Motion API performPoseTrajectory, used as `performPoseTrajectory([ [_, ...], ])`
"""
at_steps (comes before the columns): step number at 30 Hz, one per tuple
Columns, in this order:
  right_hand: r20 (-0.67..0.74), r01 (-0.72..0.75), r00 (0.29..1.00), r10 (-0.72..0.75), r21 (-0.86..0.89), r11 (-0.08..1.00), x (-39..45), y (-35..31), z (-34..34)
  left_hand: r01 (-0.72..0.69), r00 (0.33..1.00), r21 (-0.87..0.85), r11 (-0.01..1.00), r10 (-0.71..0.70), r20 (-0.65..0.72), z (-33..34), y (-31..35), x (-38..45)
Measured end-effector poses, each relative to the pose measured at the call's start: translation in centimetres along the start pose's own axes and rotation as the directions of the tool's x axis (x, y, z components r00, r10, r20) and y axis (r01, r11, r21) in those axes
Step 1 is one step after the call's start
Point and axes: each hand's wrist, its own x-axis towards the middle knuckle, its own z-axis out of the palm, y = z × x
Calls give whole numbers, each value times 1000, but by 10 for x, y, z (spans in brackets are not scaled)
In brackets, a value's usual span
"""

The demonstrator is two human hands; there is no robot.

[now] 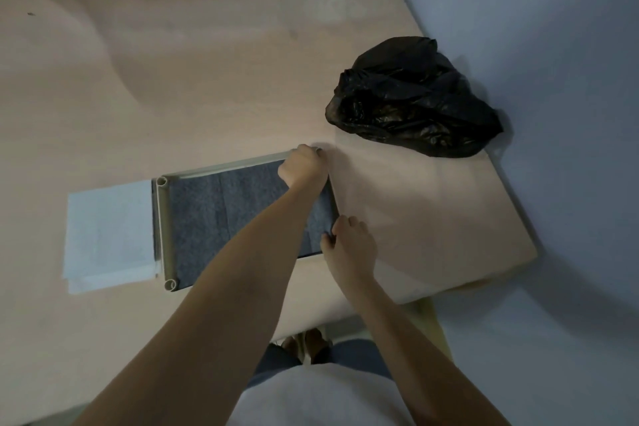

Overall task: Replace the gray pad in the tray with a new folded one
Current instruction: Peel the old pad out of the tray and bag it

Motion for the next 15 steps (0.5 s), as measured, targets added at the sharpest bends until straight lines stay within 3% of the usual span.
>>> performPoseTrajectory([
  [8, -132, 106, 988, -76, 236, 966, -7, -24, 8, -24, 1000, 35, 999, 24, 1, -9, -8, -14],
  [11, -204, 135, 975, -92, 212, 968, -10, -31, 8, -36, 999, 54, 998, 35, 18, -11, -16, -16],
  [15, -132, 120, 987, -96, 188, 975, -11, -37, 15, -34, 999, -66, 997, 34, 10, -18, -33, -15],
])
